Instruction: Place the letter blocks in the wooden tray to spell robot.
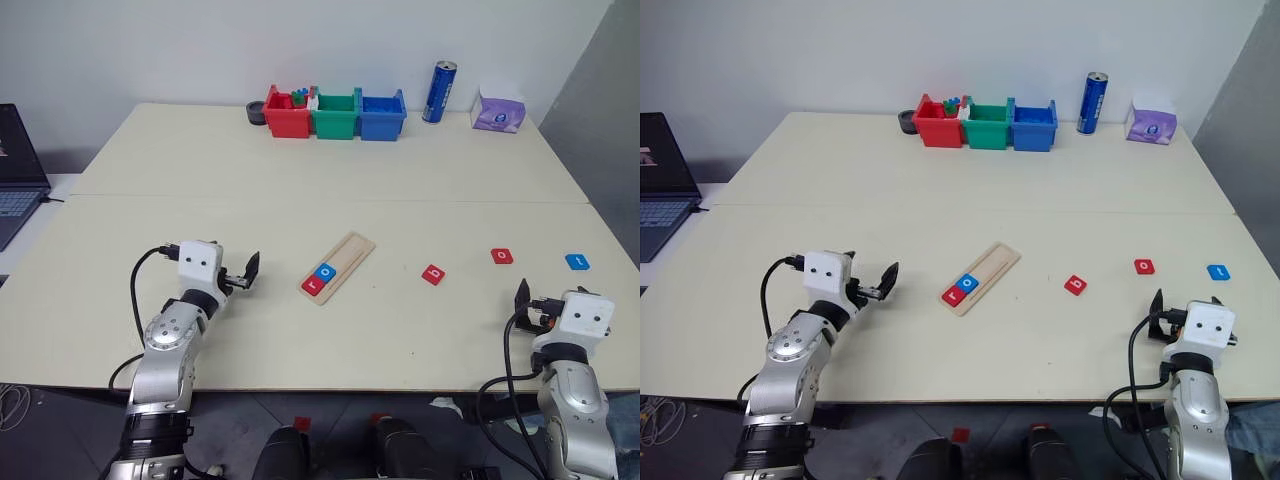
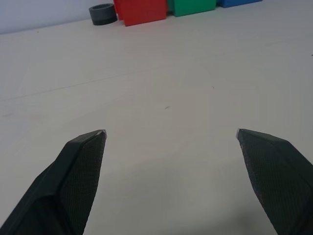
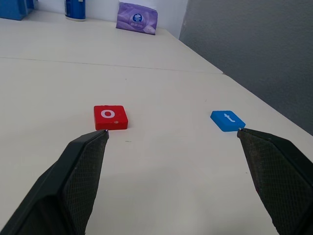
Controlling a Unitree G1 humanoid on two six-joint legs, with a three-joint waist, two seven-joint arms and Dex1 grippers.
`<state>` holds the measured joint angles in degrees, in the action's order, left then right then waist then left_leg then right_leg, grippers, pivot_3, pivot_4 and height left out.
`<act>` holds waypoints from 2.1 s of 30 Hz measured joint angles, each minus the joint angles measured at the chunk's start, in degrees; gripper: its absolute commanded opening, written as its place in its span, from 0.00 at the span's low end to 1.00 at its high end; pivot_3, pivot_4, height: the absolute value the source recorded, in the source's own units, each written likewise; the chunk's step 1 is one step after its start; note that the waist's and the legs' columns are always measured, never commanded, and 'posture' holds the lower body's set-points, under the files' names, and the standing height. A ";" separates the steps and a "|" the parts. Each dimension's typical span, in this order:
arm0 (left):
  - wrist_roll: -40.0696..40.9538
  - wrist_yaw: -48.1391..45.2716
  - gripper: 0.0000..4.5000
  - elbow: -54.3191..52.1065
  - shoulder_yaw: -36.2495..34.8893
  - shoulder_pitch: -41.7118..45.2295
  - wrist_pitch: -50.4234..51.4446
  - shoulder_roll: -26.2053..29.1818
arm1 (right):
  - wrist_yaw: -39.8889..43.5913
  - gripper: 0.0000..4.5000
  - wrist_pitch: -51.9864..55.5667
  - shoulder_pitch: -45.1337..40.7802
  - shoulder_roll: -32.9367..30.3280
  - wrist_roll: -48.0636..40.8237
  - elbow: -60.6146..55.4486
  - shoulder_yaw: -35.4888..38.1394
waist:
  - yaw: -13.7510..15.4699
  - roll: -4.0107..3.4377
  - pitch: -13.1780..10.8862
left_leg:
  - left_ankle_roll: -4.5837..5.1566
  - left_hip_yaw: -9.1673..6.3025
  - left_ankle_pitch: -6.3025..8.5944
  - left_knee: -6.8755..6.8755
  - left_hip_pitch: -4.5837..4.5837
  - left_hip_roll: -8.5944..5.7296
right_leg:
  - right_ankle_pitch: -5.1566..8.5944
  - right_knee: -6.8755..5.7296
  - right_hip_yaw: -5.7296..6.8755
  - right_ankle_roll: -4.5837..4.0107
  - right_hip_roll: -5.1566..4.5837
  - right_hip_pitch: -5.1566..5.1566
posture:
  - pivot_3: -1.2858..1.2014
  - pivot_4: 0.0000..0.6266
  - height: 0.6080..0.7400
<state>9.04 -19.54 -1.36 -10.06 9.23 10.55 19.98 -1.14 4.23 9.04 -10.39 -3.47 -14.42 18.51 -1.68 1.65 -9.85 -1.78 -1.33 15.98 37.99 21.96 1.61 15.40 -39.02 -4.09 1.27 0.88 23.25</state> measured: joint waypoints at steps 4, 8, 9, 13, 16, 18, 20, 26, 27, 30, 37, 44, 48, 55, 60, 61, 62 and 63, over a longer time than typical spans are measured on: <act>-0.04 0.24 1.00 -0.63 -0.04 -0.77 -0.04 0.00 | 0.18 1.00 0.00 1.04 0.01 0.01 -0.46 -0.05 | -0.01 0.00 0.00 | 0.00 0.00 0.00 0.00 -0.01 0.00 | 0.01 0.00 -0.01 0.01 0.00 0.00 | 0.52 0.24 1.00; -0.68 1.07 1.00 -0.82 0.12 -1.57 0.93 0.02 | 0.40 1.00 0.00 1.54 0.02 0.01 -0.50 -0.24 | -0.01 0.00 0.00 | 0.00 -0.01 0.00 0.00 -0.01 0.00 | 0.07 0.00 -0.01 0.11 0.00 0.00 | 0.52 0.24 1.00; -1.14 1.44 1.00 -0.84 0.23 -1.57 1.18 0.02 | 0.70 1.00 0.00 1.54 0.02 0.02 -0.51 -0.48 | -0.01 0.00 0.00 | 0.00 0.00 0.00 0.00 -0.01 0.00 | 0.11 0.00 0.00 0.18 0.01 0.00 | 0.52 0.24 1.00; -1.66 0.65 1.00 -0.95 0.80 -1.56 1.06 0.49 | 1.10 1.00 0.00 1.55 0.02 0.05 -0.52 -0.87 | -0.01 0.00 0.00 | 0.00 -0.01 0.00 0.00 -0.01 0.00 | 0.11 0.00 -0.01 0.17 0.01 0.00 | 0.52 0.24 1.00; 0.17 -2.48 1.00 -1.74 1.28 -1.56 3.48 1.32 | 1.15 1.00 -0.01 1.64 0.04 0.07 -0.52 -1.44 | -0.02 -0.01 0.00 | 0.00 0.00 0.00 0.00 -0.01 0.01 | 0.12 0.00 0.00 0.17 0.01 0.00 | 0.52 0.24 1.00; 2.25 -4.41 1.00 -2.67 1.30 -1.55 4.81 1.31 | 1.22 1.00 -0.01 1.72 0.20 0.07 -0.55 -1.91 | -0.02 -0.01 0.00 | 0.00 0.00 0.00 0.00 0.00 0.00 | 0.12 0.00 0.00 0.17 0.01 0.00 | 0.52 0.24 1.00; 4.24 -6.40 1.00 -2.98 1.29 -1.50 5.56 1.32 | 1.55 1.00 -0.03 1.80 0.19 0.04 -0.63 -2.08 | -0.03 -0.01 0.00 | 0.00 0.00 0.00 0.00 -0.01 0.00 | 0.12 0.00 -0.01 0.16 0.01 0.00 | 0.52 0.24 1.00; 7.70 -13.16 1.00 -3.13 4.00 1.30 9.74 3.04 | 10.04 1.00 0.14 3.40 -1.85 -3.04 -5.33 -7.33 | -0.07 -0.02 -0.01 | 0.00 -0.01 0.00 0.01 -0.01 0.00 | 0.14 0.00 0.03 0.17 0.06 -0.02 | 0.52 0.24 1.00; 8.02 -14.42 1.00 -3.48 5.11 2.04 10.88 3.69 | 12.04 1.00 0.60 3.61 -2.54 -4.41 -6.71 -8.37 | -0.05 -0.02 -0.01 | 0.00 -0.01 0.00 0.02 0.00 -0.01 | 0.14 0.00 0.03 0.17 0.06 -0.02 | 0.52 0.24 1.00; 8.61 -16.50 1.00 -4.80 7.93 4.12 14.38 4.31 | 17.55 1.00 3.47 4.70 -5.29 -8.29 -11.03 -10.59 | -0.02 -0.02 -0.01 | 0.00 -0.06 0.00 0.03 0.01 -0.02 | 0.14 0.03 0.02 0.18 0.05 -0.02 | 0.52 0.24 1.00; 7.27 -17.29 1.00 -5.57 14.31 6.25 19.26 4.93 | 26.45 1.00 12.80 6.32 -12.79 -16.09 -19.82 -13.41 | -0.13 -0.02 -0.01 | 0.01 -0.12 0.00 0.02 -0.01 0.00 | 0.15 0.02 0.03 0.19 0.08 -0.03 | 0.52 0.24 1.00; 5.14 -15.91 1.00 -5.57 17.32 6.91 19.44 3.33 | 30.32 1.00 17.21 8.05 -16.81 -18.36 -24.43 -15.40 | 0.02 -0.01 -0.01 | 0.01 -0.11 0.00 0.04 0.02 -0.03 | 0.16 0.03 0.03 0.21 0.06 -0.03 | 0.52 0.24 1.00; 4.00 -14.13 1.00 -5.65 18.08 6.91 19.77 2.26 | 31.06 1.00 17.71 8.59 -17.76 -18.59 -24.85 -15.38 | 0.03 -0.01 -0.02 | 0.01 -0.11 0.00 0.04 0.02 -0.03 | 0.16 0.03 0.03 0.22 0.06 -0.03 | 0.52 0.24 1.00; 2.59 -10.58 1.00 -6.12 18.32 6.91 21.92 0.80 | 31.35 1.00 17.71 9.61 -18.33 -18.67 -24.88 -15.24 | 0.03 0.00 -0.02 | 0.01 -0.11 0.00 0.05 0.02 -0.04 | 0.17 0.03 0.03 0.22 0.07 -0.03 | 0.52 0.24 1.00; 2.29 -10.11 1.00 -6.12 18.83 7.29 23.50 0.07 | 31.50 1.00 17.84 10.19 -18.69 -18.66 -25.96 -15.23 | 0.02 0.00 -0.02 | 0.01 -0.11 0.00 0.05 0.02 -0.04 | 0.17 0.03 0.04 0.22 0.07 -0.03 | 0.52 0.24 1.00; 2.29 -10.13 1.00 -6.12 18.85 7.37 23.89 0.02 | 31.52 1.00 17.85 10.21 -18.74 -18.67 -26.28 -15.23 | 0.02 0.00 -0.02 | 0.01 -0.11 0.00 0.05 0.02 -0.04 | 0.17 0.03 0.04 0.22 0.07 -0.03 | 0.52 0.24 1.00; 2.29 -10.16 1.00 -6.11 18.87 7.37 24.16 0.00 | 31.52 1.00 17.92 10.32 -18.80 -18.66 -26.69 -15.24 | 0.02 0.00 -0.02 | 0.01 -0.11 0.00 0.05 0.02 -0.04 | 0.17 0.03 0.04 0.22 0.07 -0.03 | 0.52 0.24 1.00; 2.29 -10.24 1.00 -6.11 18.87 7.38 24.28 0.00 | 31.51 1.00 18.08 10.44 -18.82 -18.66 -27.13 -15.24 | 0.02 0.00 -0.02 | 0.01 -0.11 0.00 0.05 0.02 -0.04 | 0.17 0.03 0.04 0.22 0.07 -0.03 | 0.52 0.24 1.00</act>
<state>11.33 -29.78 -7.47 8.82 16.60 34.83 19.98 30.37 22.31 19.48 -29.20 -22.13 -41.56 3.26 -1.66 1.64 -9.86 -1.77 -1.44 15.99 38.04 21.98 1.57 15.57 -38.99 -4.04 1.49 0.95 23.21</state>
